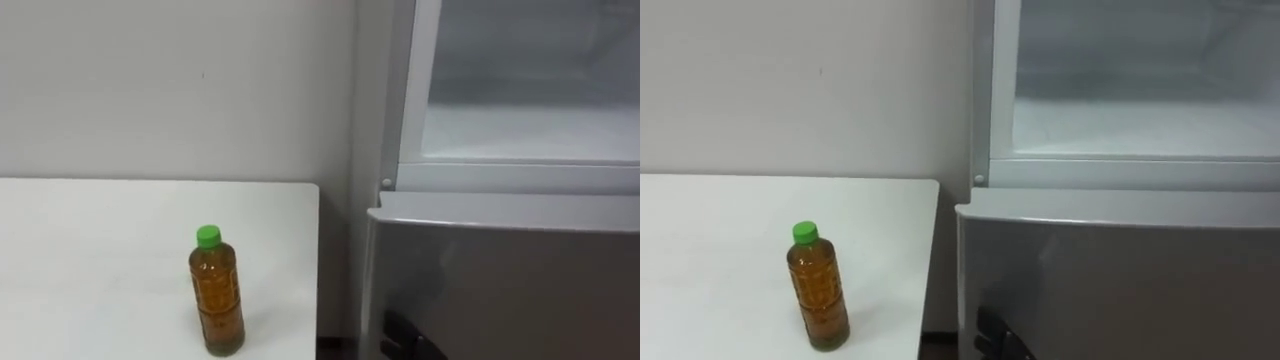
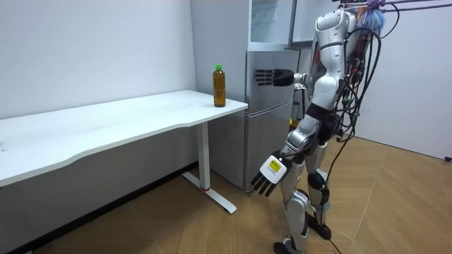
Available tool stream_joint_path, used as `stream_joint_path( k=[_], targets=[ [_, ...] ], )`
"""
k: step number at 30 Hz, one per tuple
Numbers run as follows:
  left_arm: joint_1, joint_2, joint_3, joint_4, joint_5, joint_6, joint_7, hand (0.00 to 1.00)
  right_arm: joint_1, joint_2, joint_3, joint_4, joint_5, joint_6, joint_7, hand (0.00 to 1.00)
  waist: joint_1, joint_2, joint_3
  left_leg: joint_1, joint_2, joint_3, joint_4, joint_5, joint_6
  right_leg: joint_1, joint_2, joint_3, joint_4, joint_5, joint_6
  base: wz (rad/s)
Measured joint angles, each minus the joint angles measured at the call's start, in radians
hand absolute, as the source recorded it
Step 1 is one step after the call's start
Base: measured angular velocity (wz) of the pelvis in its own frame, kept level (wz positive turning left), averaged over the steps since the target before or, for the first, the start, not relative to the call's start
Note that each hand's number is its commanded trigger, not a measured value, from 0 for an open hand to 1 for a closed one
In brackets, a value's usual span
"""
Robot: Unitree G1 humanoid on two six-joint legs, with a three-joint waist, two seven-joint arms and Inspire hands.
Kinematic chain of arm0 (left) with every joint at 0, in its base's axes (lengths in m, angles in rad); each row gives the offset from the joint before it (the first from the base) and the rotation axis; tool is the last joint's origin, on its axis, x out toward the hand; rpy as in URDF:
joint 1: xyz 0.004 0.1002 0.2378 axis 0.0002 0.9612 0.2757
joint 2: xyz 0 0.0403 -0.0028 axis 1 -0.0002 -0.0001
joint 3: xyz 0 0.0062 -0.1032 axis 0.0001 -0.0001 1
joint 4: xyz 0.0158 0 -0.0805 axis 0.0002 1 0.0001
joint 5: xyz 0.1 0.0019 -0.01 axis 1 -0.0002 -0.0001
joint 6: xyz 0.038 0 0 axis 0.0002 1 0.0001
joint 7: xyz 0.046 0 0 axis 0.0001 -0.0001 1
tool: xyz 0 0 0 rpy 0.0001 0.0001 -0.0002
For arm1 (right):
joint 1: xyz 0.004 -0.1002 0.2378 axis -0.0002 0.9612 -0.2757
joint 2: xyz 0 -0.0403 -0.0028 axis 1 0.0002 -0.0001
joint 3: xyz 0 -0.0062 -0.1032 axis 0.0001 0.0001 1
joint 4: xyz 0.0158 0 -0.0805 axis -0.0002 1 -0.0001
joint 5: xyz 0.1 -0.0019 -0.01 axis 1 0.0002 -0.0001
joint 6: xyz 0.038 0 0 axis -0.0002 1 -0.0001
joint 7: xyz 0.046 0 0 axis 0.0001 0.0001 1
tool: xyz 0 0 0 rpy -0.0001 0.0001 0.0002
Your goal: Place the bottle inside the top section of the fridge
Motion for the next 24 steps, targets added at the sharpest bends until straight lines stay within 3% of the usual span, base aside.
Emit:
stream_joint_path(
  k=[12,17,22,24],
  targets=[
    [0.001,0.001,-0.018,0.01,0.022,0.049,-0.028,0.0,-0.175,-0.005,0.004,-0.084,0.108,0.009,-0.016,0.0,0.004,0.01,0.0034,0.003,0.005,0.005,0.005,0.0,0.0,-0.003,0.002,0.004,0.014,0.004,-0.003,-0.02],
    [-0.001,0.005,-0.02,0.009,0.023,0.056,-0.044,0.0,-0.183,-0.016,0.006,-0.073,0.144,0.009,-0.051,0.0,0.016,0.01,0.004,-0.001,0.005,-0.008,0.011,0.0,0.0,0.001,0.002,-0.006,0.014,0.004,-0.003,0.05],
    [-0.015,0.008,-0.019,0.035,0.032,0.062,-0.056,0.0,-0.185,-0.02,0.007,-0.004,0.141,0.008,-0.115,0.0,0.026,0.008,0.0105,-0.001,0.005,-0.028,0.018,0.0,0.0,0.016,0.001,-0.026,0.012,0.004,-0.003,0.12],
    [-0.013,0.008,-0.02,0.041,0.046,0.08,-0.056,0.0,-0.199,-0.027,0.012,0.035,0.141,0.008,-0.147,0.0,0.027,0.006,0.0129,-0.005,0.005,-0.031,0.018,0.0,0.0,0.017,0.001,-0.033,0.012,0.004,-0.003,0.08]
  ],
)
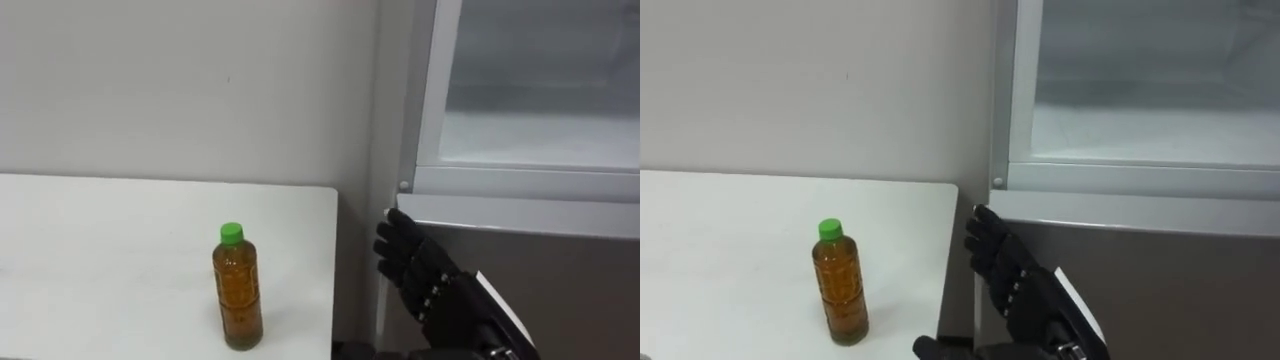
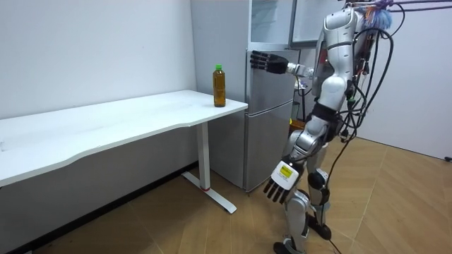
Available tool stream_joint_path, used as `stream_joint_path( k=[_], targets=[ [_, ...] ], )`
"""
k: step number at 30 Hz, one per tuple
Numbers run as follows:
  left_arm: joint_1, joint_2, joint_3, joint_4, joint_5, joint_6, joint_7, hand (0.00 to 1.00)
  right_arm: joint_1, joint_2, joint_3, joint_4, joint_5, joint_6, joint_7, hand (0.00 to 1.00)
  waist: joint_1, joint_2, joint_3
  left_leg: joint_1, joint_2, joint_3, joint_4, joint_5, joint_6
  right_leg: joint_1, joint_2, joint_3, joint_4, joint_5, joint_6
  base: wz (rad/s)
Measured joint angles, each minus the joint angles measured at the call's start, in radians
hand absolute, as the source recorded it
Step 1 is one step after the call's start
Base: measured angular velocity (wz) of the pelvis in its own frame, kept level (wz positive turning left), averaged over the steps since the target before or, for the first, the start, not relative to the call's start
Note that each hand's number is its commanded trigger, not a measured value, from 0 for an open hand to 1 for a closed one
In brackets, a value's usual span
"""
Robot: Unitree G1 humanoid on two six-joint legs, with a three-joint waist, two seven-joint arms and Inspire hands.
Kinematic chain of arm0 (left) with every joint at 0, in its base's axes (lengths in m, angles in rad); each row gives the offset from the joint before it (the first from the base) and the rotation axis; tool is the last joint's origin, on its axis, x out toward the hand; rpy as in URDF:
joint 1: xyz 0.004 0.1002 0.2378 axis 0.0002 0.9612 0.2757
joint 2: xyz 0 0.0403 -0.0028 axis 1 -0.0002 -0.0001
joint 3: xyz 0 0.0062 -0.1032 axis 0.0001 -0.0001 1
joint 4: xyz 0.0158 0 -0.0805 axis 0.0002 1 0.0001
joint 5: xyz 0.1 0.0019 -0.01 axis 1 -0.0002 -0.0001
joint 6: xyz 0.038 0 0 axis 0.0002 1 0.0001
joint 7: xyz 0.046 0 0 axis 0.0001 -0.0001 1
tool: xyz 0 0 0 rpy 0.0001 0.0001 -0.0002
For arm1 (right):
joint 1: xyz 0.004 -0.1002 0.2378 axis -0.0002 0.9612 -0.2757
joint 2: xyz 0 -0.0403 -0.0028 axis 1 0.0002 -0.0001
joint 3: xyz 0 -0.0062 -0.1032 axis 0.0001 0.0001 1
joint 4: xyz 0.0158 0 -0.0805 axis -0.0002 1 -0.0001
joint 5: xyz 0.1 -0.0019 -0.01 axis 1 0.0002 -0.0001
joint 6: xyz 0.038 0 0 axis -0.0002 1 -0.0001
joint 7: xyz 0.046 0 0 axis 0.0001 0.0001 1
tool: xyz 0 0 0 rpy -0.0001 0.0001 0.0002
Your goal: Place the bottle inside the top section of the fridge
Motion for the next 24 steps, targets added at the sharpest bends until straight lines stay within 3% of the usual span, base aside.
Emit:
stream_joint_path(
  k=[6,10,18,24],
  targets=[
    [0.0,0.0,0.01,-0.022,0.073,0.027,-0.011,0.0,-0.048,-0.021,0.006,0.149,-0.003,0.0,-0.058,0.0,0.015,-0.015,-0.0018,-0.029,-0.001,-0.021,0.02,0.0,0.0,-0.007,-0.003,-0.027,0.0,0.0,0.0,0.11],
    [0.001,-0.001,0.013,-0.045,0.074,0.034,-0.02,0.0,-0.05,-0.028,0.019,0.198,-0.004,-0.001,-0.063,0.0,0.027,-0.02,-0.0001,-0.044,-0.007,-0.045,0.037,0.001,0.001,-0.005,-0.007,-0.046,0.0,-0.001,0.0,0.18],
    [0.015,-0.018,0.011,-0.047,0.08,0.071,-0.028,0.0,-0.14,-0.048,0.073,0.344,-0.001,0.001,-0.109,0.0,0.065,-0.026,-0.0015,-0.083,-0.018,-0.094,0.062,0.004,0.006,-0.012,-0.013,-0.09,0.0,-0.003,0.001,0.18],
    [0.032,-0.026,0.011,-0.047,0.103,0.071,-0.048,0.0,-0.161,-0.052,0.115,0.408,-0.007,0.001,-0.166,0.0,0.102,-0.032,-0.0041,-0.089,-0.02,-0.103,0.068,0.006,0.008,-0.018,-0.016,-0.1,0.007,-0.003,0.001,0.06]
  ],
)
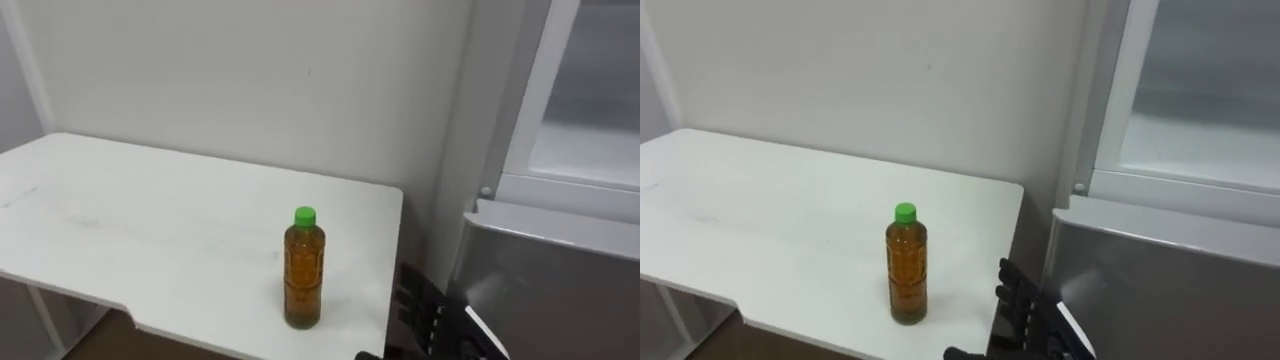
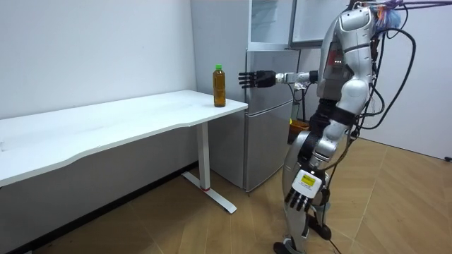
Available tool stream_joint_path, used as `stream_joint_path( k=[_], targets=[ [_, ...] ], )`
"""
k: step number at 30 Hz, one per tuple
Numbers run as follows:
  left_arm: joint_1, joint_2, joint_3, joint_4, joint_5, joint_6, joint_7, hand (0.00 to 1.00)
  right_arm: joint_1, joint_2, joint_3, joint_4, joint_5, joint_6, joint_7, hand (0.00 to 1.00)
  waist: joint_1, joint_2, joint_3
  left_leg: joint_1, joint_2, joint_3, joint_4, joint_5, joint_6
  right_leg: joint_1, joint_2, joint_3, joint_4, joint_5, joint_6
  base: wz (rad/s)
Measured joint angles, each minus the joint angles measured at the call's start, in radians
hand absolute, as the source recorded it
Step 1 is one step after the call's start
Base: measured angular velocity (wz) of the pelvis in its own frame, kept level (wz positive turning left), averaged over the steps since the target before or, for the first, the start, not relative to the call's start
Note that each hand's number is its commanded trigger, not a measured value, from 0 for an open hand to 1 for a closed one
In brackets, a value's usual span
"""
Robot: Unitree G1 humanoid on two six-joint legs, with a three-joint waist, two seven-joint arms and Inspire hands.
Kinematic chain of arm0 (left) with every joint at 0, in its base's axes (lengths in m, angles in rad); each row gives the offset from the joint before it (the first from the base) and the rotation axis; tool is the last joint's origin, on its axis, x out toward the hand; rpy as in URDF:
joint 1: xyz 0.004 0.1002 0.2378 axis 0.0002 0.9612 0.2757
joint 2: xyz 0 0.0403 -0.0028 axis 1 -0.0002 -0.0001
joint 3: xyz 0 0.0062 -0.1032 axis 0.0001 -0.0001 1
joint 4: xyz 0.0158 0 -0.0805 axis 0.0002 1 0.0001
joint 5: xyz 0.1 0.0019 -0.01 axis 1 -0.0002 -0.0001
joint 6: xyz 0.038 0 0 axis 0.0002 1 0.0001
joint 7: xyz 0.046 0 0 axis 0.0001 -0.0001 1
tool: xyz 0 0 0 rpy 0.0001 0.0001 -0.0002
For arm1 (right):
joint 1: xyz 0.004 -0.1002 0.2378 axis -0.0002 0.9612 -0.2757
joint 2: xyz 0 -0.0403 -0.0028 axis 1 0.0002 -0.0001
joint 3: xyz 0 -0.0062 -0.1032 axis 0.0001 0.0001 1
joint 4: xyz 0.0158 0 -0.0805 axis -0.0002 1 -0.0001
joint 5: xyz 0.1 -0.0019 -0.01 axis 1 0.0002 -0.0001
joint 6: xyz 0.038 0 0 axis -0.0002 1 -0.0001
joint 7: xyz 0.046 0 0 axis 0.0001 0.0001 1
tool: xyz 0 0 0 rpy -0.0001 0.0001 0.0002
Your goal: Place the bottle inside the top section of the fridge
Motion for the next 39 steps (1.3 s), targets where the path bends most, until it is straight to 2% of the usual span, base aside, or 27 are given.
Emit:
stream_joint_path(
  k=[5,10,13,15,17,19,24,26,29,31,34,39],
  targets=[
    [0.006,-0.001,0.001,-0.002,0.003,-0.002,-0.013,0.0,-0.005,0.004,0.003,-0.012,-0.022,0.0,-0.049,0.0,0.023,-0.004,0.0002,-0.025,-0.006,-0.013,0.0,0.006,0.003,-0.008,-0.008,-0.022,0.008,-0.005,0.001,0.1],
    [0.017,-0.001,0.001,-0.008,0.001,-0.001,-0.014,0.0,-0.097,0.004,0.005,-0.012,-0.021,0.0,-0.106,0.0,0.064,-0.009,0.0031,-0.022,-0.009,-0.021,0.001,0.007,0.003,-0.003,-0.008,-0.03,0.007,-0.005,0.001,0.06],
    [0.019,-0.001,0.002,-0.008,0.002,0.0,-0.012,0.0,-0.142,0.004,0.028,-0.011,-0.029,-0.001,-0.124,0.0,0.086,-0.017,0.0074,-0.013,-0.01,-0.022,-0.001,0.007,0.003,0.003,-0.009,-0.032,0.007,-0.006,0.003,0.02],
    [0.019,-0.001,0.002,-0.009,0.002,0.0,-0.011,0.0,-0.151,0.005,0.042,-0.01,-0.031,-0.001,-0.128,0.0,0.088,-0.024,0.0145,-0.012,-0.016,-0.039,-0.002,0.007,0.003,0.016,-0.01,-0.048,-0.004,-0.007,0.004,0.2],
    [0.019,-0.001,0.002,-0.009,0.002,0.002,-0.01,0.0,-0.151,0.004,0.049,-0.008,-0.034,0.0,-0.127,0.0,0.09,-0.029,0.0148,-0.015,-0.018,-0.045,-0.007,0.007,0.003,0.017,-0.012,-0.054,-0.005,-0.008,0.006,0.15],
    [0.019,-0.001,0.002,-0.009,0.002,0.006,-0.01,0.0,-0.151,0.004,0.055,-0.008,-0.033,0.0,-0.128,0.0,0.09,-0.034,0.0113,-0.019,-0.02,-0.05,-0.006,0.007,0.003,0.016,-0.013,-0.06,-0.006,-0.009,0.007,0.06],
    [0.019,0.0,-0.001,-0.009,-0.001,0.016,-0.01,0.0,-0.151,0.006,0.087,-0.007,-0.039,0.0,-0.164,0.0,0.093,-0.03,0.0132,-0.014,-0.021,-0.054,-0.004,0.007,0.003,0.026,-0.013,-0.067,-0.006,-0.009,0.007,0.03],
    [0.019,0.0,0.0,-0.008,-0.002,0.016,-0.011,0.0,-0.151,0.008,0.089,0.002,-0.043,0.0,-0.185,0.0,0.101,-0.028,0.0148,-0.009,-0.021,-0.054,-0.011,0.007,0.003,0.031,-0.013,-0.07,-0.006,-0.009,0.007,0.0],
    [0.022,0.002,-0.007,-0.008,-0.01,0.016,-0.011,0.0,-0.175,0.009,0.098,0.069,-0.043,0.0,-0.234,0.0,0.12,-0.033,0.0117,-0.009,-0.023,-0.061,-0.016,0.008,0.003,0.033,-0.013,-0.074,-0.006,-0.009,0.008,0.04],
    [0.03,0.003,-0.011,-0.008,-0.01,0.02,-0.011,0.0,-0.198,0.021,0.103,0.108,-0.043,0.0,-0.266,0.0,0.121,-0.036,0.0105,-0.009,-0.024,-0.068,-0.015,0.009,0.002,0.035,-0.014,-0.082,-0.005,-0.009,0.008,0.1],
    [0.035,0.002,-0.011,-0.009,-0.01,0.032,-0.012,0.0,-0.224,0.035,0.104,0.155,-0.041,0.0,-0.307,0.0,0.142,-0.04,0.0098,-0.012,-0.025,-0.072,-0.015,0.01,0.003,0.037,-0.014,-0.085,-0.004,-0.01,0.009,0.05],
    [0.034,0.004,-0.011,-0.008,-0.01,0.041,-0.014,0.0,-0.233,0.036,0.104,0.156,-0.021,0.001,-0.339,0.0,0.156,-0.052,0.0124,-0.048,-0.037,-0.116,0.003,0.014,0.004,0.03,-0.02,-0.135,-0.004,-0.012,0.013,0.25]
  ],
)
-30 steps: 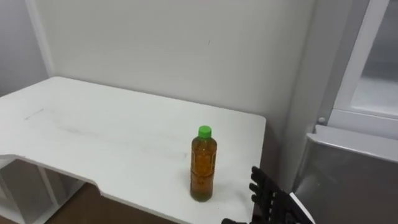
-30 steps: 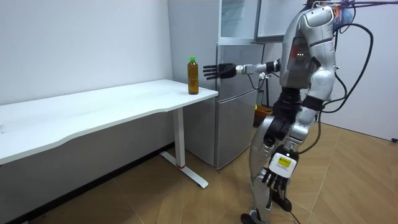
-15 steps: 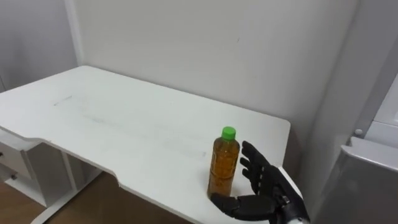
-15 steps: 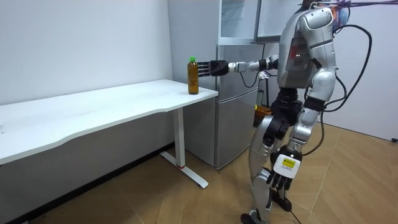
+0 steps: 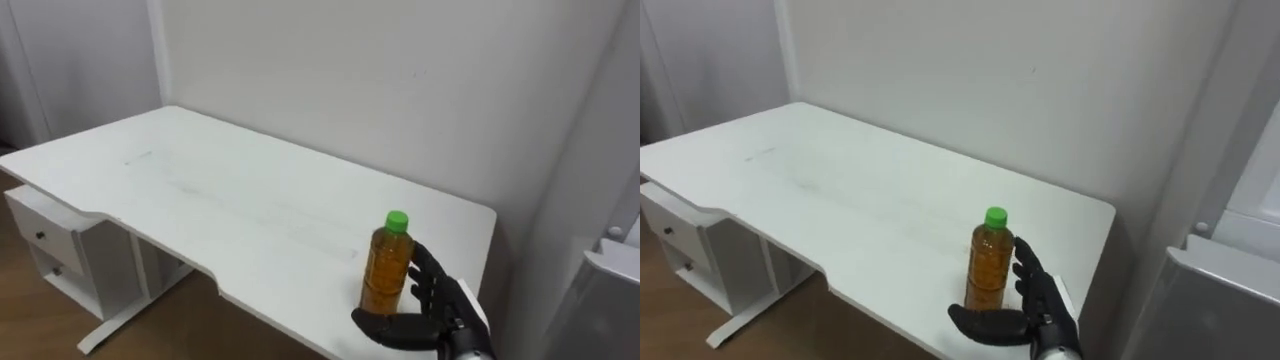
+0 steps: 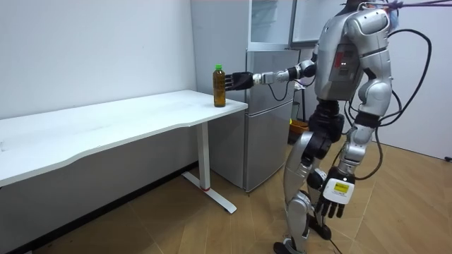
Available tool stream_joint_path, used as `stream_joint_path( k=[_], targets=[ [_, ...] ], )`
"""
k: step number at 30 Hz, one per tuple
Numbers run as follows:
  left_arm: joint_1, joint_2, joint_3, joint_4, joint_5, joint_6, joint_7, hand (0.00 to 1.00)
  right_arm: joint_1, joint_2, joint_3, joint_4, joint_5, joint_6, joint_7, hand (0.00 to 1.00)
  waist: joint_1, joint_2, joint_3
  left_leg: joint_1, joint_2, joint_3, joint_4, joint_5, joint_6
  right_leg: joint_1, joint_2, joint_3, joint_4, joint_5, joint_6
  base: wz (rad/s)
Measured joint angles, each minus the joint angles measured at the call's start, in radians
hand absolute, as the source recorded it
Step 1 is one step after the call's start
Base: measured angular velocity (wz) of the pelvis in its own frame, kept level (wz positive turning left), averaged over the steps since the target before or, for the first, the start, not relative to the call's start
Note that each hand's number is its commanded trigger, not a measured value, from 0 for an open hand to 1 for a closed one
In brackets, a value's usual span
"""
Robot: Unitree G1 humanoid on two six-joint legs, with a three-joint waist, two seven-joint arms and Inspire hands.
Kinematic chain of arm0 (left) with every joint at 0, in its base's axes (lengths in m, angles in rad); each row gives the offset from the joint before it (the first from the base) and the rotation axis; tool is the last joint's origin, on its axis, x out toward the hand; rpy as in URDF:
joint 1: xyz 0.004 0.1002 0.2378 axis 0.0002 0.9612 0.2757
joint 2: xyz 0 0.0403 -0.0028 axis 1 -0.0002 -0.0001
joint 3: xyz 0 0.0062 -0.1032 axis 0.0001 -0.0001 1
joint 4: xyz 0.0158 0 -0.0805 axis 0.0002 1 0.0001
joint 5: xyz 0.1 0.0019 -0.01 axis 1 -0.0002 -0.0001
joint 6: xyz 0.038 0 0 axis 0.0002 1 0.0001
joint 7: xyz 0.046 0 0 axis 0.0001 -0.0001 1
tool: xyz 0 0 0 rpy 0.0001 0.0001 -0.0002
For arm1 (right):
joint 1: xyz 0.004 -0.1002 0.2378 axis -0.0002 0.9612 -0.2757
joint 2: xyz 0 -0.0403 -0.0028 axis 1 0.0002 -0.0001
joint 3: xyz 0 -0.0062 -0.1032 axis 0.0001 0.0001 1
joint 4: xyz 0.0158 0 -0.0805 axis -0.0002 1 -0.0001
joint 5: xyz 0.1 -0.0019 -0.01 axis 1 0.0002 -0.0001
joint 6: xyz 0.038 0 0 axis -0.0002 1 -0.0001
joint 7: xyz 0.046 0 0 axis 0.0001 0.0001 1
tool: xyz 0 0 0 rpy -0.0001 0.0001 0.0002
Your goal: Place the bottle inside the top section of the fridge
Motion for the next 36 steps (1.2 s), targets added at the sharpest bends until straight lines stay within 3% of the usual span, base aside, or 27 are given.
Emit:
stream_joint_path(
  k=[6,16,26,36],
  targets=[
    [0.006,0.0,0.001,-0.001,0.0,0.001,0.0,0.0,-0.024,-0.006,-0.001,0.057,0.005,0.0,-0.021,0.0,0.013,-0.006,-0.0016,-0.022,-0.019,-0.035,0.011,0.005,0.005,0.001,-0.009,-0.032,0.0,-0.004,0.006,0.2],
    [0.009,0.02,0.002,-0.002,-0.002,0.0,-0.005,0.0,-0.064,-0.015,0.0,0.139,0.027,0.0,-0.04,0.0,0.019,-0.011,0.0026,-0.043,-0.025,-0.06,0.012,0.012,0.004,-0.011,-0.009,-0.062,-0.001,-0.004,0.007,0.08],
    [0.021,0.044,0.002,-0.034,-0.042,-0.008,-0.003,0.0,-0.107,-0.039,0.0,0.188,0.029,0.0,-0.061,0.0,0.02,-0.015,0.0047,-0.055,-0.027,-0.062,0.018,0.015,0.005,-0.019,-0.012,-0.071,0.0,-0.004,0.007,0.01],
    [0.026,0.044,-0.001,-0.07,-0.042,-0.008,0.003,0.0,-0.117,-0.068,-0.001,0.23,0.068,0.0,-0.064,0.0,0.04,-0.012,0.0062,-0.103,-0.028,-0.069,0.036,0.015,0.006,-0.048,-0.013,-0.089,0.013,-0.004,0.007,0.03]
  ],
)
